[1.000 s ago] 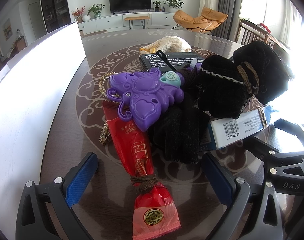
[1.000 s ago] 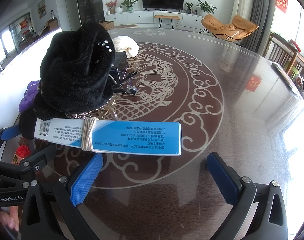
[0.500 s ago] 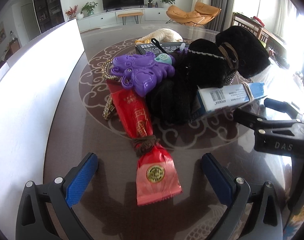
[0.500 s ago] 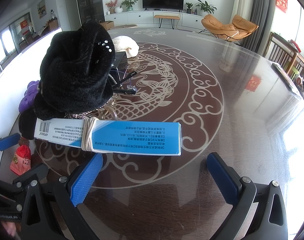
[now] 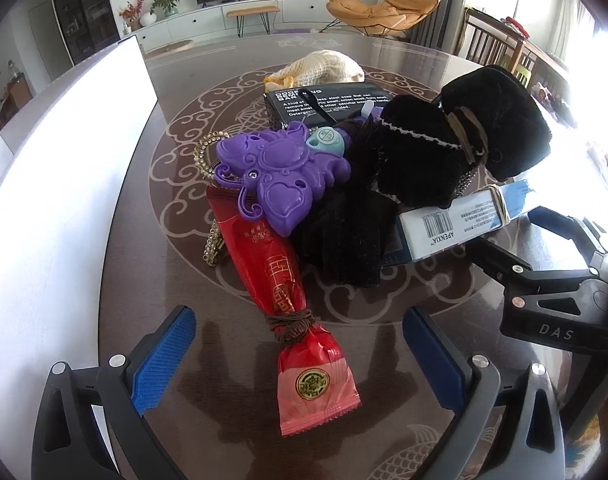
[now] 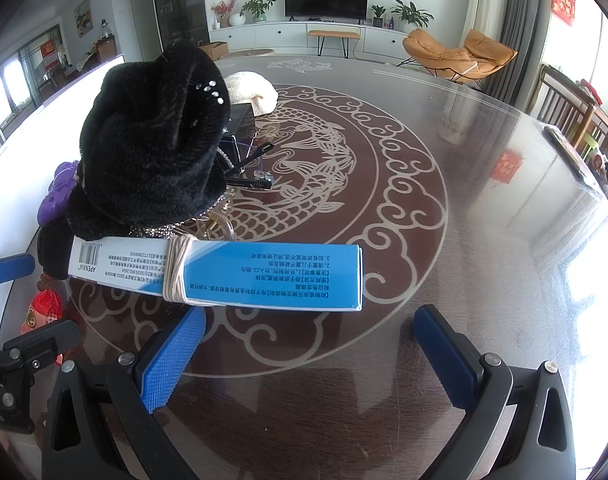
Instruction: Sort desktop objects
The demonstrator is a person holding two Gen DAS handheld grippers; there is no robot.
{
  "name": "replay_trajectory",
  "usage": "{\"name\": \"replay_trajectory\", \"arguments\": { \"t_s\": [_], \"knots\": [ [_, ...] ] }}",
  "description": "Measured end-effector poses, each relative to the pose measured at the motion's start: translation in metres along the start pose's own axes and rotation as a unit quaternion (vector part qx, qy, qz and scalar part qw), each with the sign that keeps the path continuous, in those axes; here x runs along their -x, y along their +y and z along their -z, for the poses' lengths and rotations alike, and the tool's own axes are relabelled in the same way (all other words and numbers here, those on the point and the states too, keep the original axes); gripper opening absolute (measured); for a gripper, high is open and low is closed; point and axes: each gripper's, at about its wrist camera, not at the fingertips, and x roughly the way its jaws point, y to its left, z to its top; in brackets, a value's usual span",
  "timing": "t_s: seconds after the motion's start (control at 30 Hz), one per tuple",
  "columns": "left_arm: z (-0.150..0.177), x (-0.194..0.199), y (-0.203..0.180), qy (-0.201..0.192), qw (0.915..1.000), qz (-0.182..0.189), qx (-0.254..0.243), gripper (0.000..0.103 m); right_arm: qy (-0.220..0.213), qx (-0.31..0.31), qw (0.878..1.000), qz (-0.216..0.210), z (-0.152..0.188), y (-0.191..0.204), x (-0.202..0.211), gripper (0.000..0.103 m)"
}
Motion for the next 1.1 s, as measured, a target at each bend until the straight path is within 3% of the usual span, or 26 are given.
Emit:
{"name": "replay_trajectory", "arguments": {
  "t_s": [0.03, 0.07, 0.13, 0.2, 0.3, 0.5, 0.63, 0.73, 0.8, 0.9, 1.1],
  "knots": [
    [-0.002, -0.002, 0.0, 0.005, 1.0, 0.004, 0.004, 0.103, 0.0, 0.0, 1.0, 0.0, 0.0, 0.0, 0.0, 0.103],
    [-0.002, -0.004, 0.001, 0.01, 0.9999, 0.009, 0.008, 0.093, 0.0, 0.0, 1.0, 0.0, 0.0, 0.0, 0.0, 0.103],
    [-0.003, -0.003, 0.0, 0.009, 1.0, -0.001, 0.004, 0.067, 0.0, 0.0, 1.0, 0.0, 0.0, 0.0, 0.0, 0.103],
    [-0.001, 0.004, 0.0, 0.006, 1.0, 0.001, -0.003, 0.03, 0.0, 0.0, 1.0, 0.0, 0.0, 0.0, 0.0, 0.103],
    [0.011, 0.016, 0.009, 0.007, 0.9997, 0.016, 0.018, 0.022, 0.0, 0.0, 1.0, 0.0, 0.0, 0.0, 0.0, 0.103],
    [0.057, 0.037, 0.021, 0.009, 0.9993, 0.021, 0.029, 0.021, 0.0, 0.0, 1.0, 0.0, 0.0, 0.0, 0.0, 0.103],
    [0.064, 0.04, 0.017, 0.004, 0.9997, 0.011, 0.019, 0.024, 0.0, 0.0, 1.0, 0.0, 0.0, 0.0, 0.0, 0.103],
    [0.065, 0.04, 0.012, 0.0, 1.0, -0.004, 0.003, 0.033, 0.0, 0.0, 1.0, 0.0, 0.0, 0.0, 0.0, 0.103],
    [0.066, 0.039, 0.009, -0.005, 1.0, -0.005, -0.002, 0.046, 0.0, 0.0, 1.0, 0.0, 0.0, 0.0, 0.0, 0.103],
    [0.065, 0.036, 0.006, -0.013, 0.9999, -0.006, 0.003, 0.057, -0.001, 0.0, 1.0, 0.0, 0.0, 0.0, 0.0, 0.103],
    [0.065, 0.035, 0.003, -0.025, 0.9996, -0.008, 0.011, 0.064, -0.001, 0.0, 1.0, -0.001, -0.001, 0.0, -0.001, 0.103]
  ]
}}
